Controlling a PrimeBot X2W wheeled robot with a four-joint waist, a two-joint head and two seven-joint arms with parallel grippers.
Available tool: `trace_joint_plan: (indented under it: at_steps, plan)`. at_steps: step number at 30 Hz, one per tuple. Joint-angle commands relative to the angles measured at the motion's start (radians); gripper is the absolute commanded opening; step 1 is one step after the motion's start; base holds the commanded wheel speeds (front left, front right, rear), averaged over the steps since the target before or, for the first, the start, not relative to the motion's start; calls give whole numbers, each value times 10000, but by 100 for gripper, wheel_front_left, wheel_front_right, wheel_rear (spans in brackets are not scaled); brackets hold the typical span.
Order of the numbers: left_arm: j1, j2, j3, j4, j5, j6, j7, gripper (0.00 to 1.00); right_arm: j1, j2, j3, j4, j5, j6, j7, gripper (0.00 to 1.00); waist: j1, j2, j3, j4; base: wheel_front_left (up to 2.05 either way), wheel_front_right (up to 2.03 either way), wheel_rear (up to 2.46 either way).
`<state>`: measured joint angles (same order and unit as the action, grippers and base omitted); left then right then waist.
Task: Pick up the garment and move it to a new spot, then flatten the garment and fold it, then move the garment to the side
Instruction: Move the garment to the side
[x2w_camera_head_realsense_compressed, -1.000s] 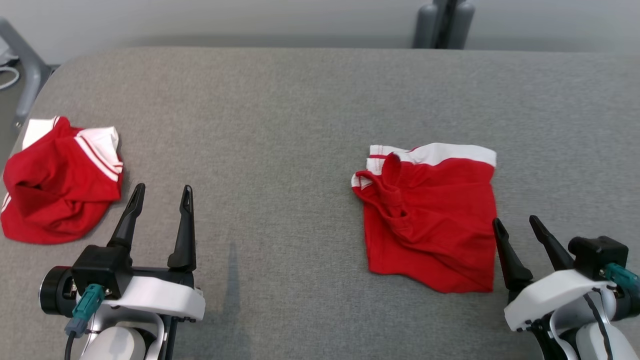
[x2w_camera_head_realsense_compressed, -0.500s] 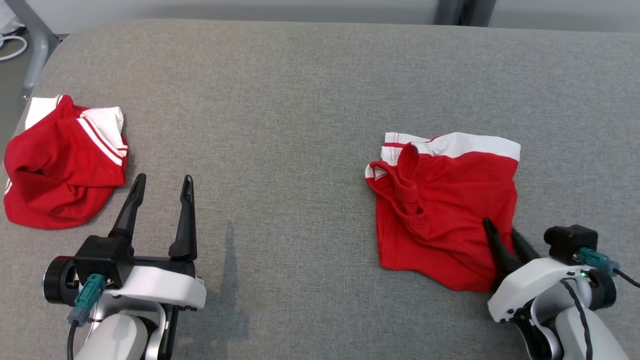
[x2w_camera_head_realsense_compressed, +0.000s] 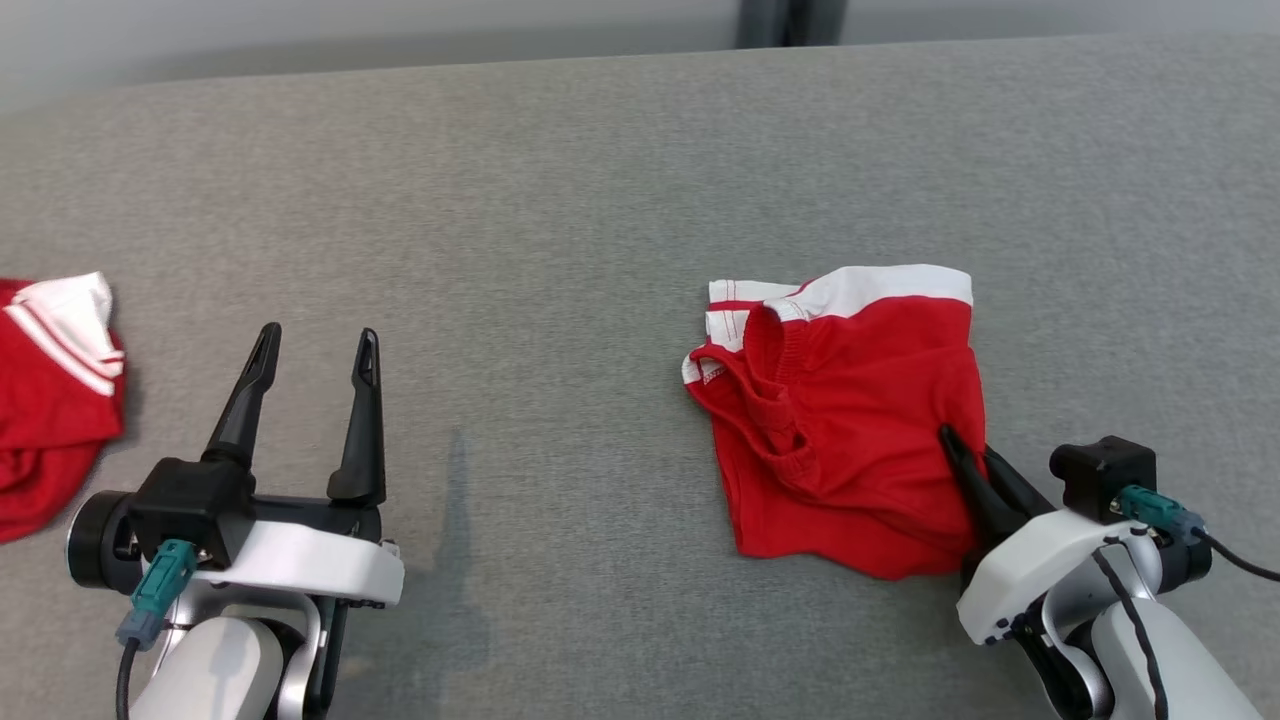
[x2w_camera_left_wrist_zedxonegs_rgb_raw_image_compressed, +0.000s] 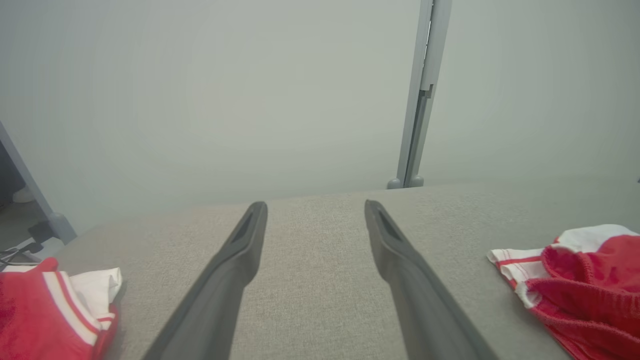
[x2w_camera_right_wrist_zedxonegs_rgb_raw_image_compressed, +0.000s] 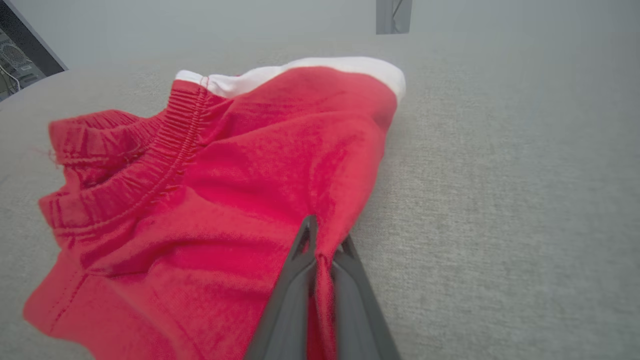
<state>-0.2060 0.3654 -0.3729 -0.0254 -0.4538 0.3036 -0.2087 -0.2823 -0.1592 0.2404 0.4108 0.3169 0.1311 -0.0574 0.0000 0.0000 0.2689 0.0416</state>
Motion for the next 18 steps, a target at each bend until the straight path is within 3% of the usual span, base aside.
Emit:
trace_joint_plan:
  at_steps: [1,11,18]
  plan:
    - [-168,129,18,-118,122,61,69,100,-195,-136,84,46,95,-7,-66,0,0,0,201,-746,0,0,0]
    - [-602,609,-47,-841,462,124,599,100,-1039,-510,1004,597,382,-7,-511,0,0,0,821,-2624,0,0,0]
    - [-929,947,-250,-1453,769,98,1204,100,-2165,-1116,2190,1112,625,-7,-897,0,0,0,1288,-3552,0,0,0]
